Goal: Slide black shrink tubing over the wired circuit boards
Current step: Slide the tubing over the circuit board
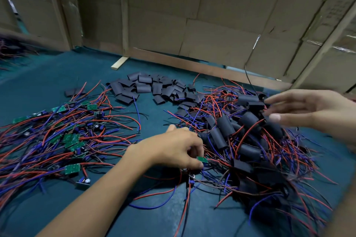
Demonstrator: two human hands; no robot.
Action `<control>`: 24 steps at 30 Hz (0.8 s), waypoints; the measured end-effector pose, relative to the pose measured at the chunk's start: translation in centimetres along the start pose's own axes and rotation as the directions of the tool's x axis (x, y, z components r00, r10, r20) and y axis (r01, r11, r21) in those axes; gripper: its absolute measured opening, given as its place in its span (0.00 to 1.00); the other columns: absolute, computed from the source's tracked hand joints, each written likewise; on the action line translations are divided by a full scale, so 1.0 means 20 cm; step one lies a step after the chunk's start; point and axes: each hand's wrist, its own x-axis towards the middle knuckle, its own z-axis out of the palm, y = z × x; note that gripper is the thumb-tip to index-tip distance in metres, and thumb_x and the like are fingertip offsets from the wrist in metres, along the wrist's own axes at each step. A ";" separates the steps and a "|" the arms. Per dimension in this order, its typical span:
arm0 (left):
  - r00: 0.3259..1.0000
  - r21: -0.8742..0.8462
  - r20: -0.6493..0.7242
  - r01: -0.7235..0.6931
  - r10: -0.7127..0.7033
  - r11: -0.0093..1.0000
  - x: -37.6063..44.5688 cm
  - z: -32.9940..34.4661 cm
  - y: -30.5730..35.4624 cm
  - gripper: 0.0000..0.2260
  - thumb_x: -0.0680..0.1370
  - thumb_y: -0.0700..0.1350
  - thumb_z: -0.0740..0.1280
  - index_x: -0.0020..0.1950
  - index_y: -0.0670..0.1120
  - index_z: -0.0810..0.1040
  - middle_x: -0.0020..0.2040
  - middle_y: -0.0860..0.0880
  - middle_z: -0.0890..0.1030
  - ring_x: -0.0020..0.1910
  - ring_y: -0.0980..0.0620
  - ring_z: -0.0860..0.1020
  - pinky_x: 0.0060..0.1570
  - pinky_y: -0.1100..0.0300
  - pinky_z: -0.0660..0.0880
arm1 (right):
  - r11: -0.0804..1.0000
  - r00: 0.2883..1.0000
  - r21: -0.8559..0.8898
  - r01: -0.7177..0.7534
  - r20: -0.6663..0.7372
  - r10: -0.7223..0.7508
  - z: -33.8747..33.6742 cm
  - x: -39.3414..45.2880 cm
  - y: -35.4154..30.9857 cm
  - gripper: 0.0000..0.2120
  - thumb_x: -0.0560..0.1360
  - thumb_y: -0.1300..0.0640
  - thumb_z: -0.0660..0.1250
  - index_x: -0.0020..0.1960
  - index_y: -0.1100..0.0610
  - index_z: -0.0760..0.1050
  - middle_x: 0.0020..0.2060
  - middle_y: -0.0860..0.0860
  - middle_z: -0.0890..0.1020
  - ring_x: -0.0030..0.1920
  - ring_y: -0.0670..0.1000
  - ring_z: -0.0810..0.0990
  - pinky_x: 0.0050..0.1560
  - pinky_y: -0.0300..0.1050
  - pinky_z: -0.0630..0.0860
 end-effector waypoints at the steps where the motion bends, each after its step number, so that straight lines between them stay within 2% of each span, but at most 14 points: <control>1: 0.999 -0.059 -0.044 -0.015 0.012 0.998 0.00 -0.01 -0.01 0.10 0.76 0.58 0.72 0.51 0.54 0.82 0.47 0.58 0.78 0.54 0.57 0.73 0.63 0.49 0.66 | 1.000 0.999 0.016 0.014 0.049 -0.015 0.04 0.02 -0.02 0.21 0.62 0.51 0.79 0.55 0.48 0.85 0.50 0.53 0.88 0.51 0.51 0.87 0.57 0.46 0.80; 3: 0.983 -0.256 -0.180 -0.060 0.013 0.965 -0.02 -0.04 -0.02 0.08 0.76 0.54 0.74 0.49 0.52 0.83 0.46 0.56 0.81 0.50 0.59 0.76 0.57 0.57 0.72 | 0.998 0.994 0.038 0.056 0.094 -0.060 0.12 0.05 -0.07 0.19 0.64 0.54 0.77 0.55 0.54 0.84 0.49 0.57 0.87 0.49 0.52 0.86 0.56 0.49 0.80; 5: 0.935 -0.444 -0.349 -0.103 -0.066 0.890 -0.02 -0.07 -0.02 0.06 0.76 0.49 0.75 0.49 0.49 0.83 0.43 0.53 0.83 0.42 0.58 0.79 0.47 0.64 0.74 | 0.991 0.990 0.071 0.113 0.081 -0.119 0.18 0.08 -0.10 0.18 0.67 0.55 0.74 0.56 0.58 0.83 0.48 0.58 0.87 0.47 0.52 0.86 0.55 0.47 0.81; 7: 0.862 -0.622 -0.456 -0.132 -0.220 0.772 -0.01 -0.10 -0.02 0.04 0.78 0.46 0.72 0.51 0.47 0.81 0.39 0.48 0.83 0.35 0.54 0.80 0.39 0.60 0.76 | 0.976 0.982 0.120 0.183 0.025 -0.187 0.22 0.10 -0.12 0.16 0.71 0.56 0.70 0.57 0.61 0.81 0.46 0.58 0.87 0.46 0.52 0.86 0.54 0.46 0.81; 8: 0.831 -0.732 -0.456 -0.147 -0.318 0.666 0.00 -0.12 -0.02 0.04 0.80 0.45 0.71 0.52 0.46 0.79 0.36 0.48 0.83 0.31 0.53 0.78 0.32 0.60 0.75 | 0.963 0.975 0.151 0.221 -0.026 -0.219 0.23 0.11 -0.13 0.13 0.74 0.58 0.69 0.56 0.62 0.81 0.45 0.58 0.87 0.46 0.53 0.85 0.53 0.45 0.82; 10: 0.803 -0.913 -0.340 -0.157 -0.490 0.377 0.00 -0.15 -0.04 0.05 0.82 0.46 0.67 0.52 0.44 0.77 0.33 0.49 0.81 0.22 0.55 0.71 0.22 0.65 0.65 | 0.932 0.950 0.203 0.300 -0.157 -0.271 0.24 0.13 -0.13 0.07 0.79 0.63 0.67 0.55 0.62 0.81 0.43 0.58 0.87 0.44 0.53 0.85 0.49 0.43 0.82; 12: 0.835 -0.990 -0.126 -0.141 -0.535 0.013 0.00 -0.17 -0.07 0.08 0.83 0.49 0.65 0.49 0.45 0.75 0.31 0.50 0.77 0.18 0.58 0.63 0.19 0.68 0.56 | 0.897 0.921 0.260 0.357 -0.258 -0.292 0.25 0.15 -0.13 0.06 0.80 0.65 0.66 0.53 0.61 0.82 0.41 0.57 0.87 0.42 0.54 0.85 0.48 0.44 0.82; 14: 0.899 -0.929 0.036 -0.131 -0.436 -0.347 -0.01 -0.18 -0.09 0.08 0.83 0.49 0.63 0.48 0.45 0.73 0.30 0.53 0.73 0.17 0.60 0.60 0.15 0.67 0.53 | 0.879 0.913 0.297 0.373 -0.288 -0.290 0.27 0.18 -0.13 0.06 0.79 0.65 0.67 0.50 0.60 0.83 0.39 0.56 0.86 0.41 0.53 0.84 0.46 0.45 0.82; 15: 0.924 -0.861 0.072 -0.132 -0.375 -0.491 -0.02 -0.19 -0.10 0.08 0.82 0.49 0.63 0.49 0.45 0.74 0.30 0.54 0.72 0.16 0.60 0.61 0.15 0.68 0.52 | 0.880 0.914 0.298 0.369 -0.288 -0.286 0.29 0.19 -0.13 0.05 0.78 0.66 0.68 0.49 0.60 0.83 0.38 0.55 0.86 0.40 0.52 0.83 0.44 0.44 0.82; 16: 0.943 -0.795 0.087 -0.128 -0.320 -0.593 -0.02 -0.18 -0.10 0.09 0.82 0.49 0.63 0.49 0.44 0.75 0.30 0.54 0.71 0.16 0.59 0.61 0.16 0.68 0.51 | 0.887 0.921 0.297 0.355 -0.277 -0.276 0.30 0.20 -0.13 0.05 0.77 0.65 0.70 0.49 0.60 0.84 0.38 0.55 0.86 0.40 0.52 0.83 0.42 0.44 0.82; 18: 0.966 -0.719 0.086 -0.108 -0.242 -0.687 -0.03 -0.17 -0.10 0.10 0.82 0.49 0.62 0.51 0.42 0.76 0.31 0.54 0.72 0.16 0.58 0.63 0.16 0.65 0.53 | 0.911 0.954 0.304 0.279 -0.198 -0.226 0.34 0.22 -0.13 0.04 0.75 0.61 0.72 0.49 0.60 0.85 0.40 0.56 0.87 0.42 0.53 0.83 0.42 0.45 0.82; 20: 0.976 -0.724 0.081 -0.083 -0.203 -0.685 -0.02 -0.16 -0.08 0.11 0.82 0.49 0.62 0.52 0.41 0.77 0.32 0.54 0.72 0.17 0.59 0.64 0.15 0.66 0.53 | 0.954 0.988 0.260 0.152 -0.043 -0.146 0.41 0.25 -0.14 0.09 0.75 0.54 0.72 0.50 0.59 0.86 0.45 0.55 0.88 0.43 0.52 0.84 0.43 0.46 0.82; 22: 0.977 -0.807 0.085 -0.049 -0.198 -0.589 -0.01 -0.14 -0.04 0.12 0.81 0.50 0.63 0.49 0.42 0.78 0.32 0.54 0.73 0.17 0.60 0.63 0.15 0.70 0.53 | 0.982 0.995 0.178 0.057 0.070 -0.070 0.52 0.28 -0.15 0.12 0.77 0.49 0.71 0.50 0.57 0.86 0.46 0.53 0.88 0.44 0.50 0.85 0.44 0.46 0.82; 24: 0.977 -0.899 0.088 -0.006 -0.192 -0.438 0.00 -0.12 0.01 0.11 0.81 0.51 0.63 0.45 0.45 0.77 0.32 0.54 0.72 0.17 0.61 0.62 0.16 0.70 0.54 | 0.982 0.995 0.188 0.036 0.089 -0.054 0.64 0.31 -0.16 0.14 0.78 0.47 0.70 0.50 0.57 0.87 0.45 0.53 0.88 0.43 0.50 0.85 0.48 0.50 0.82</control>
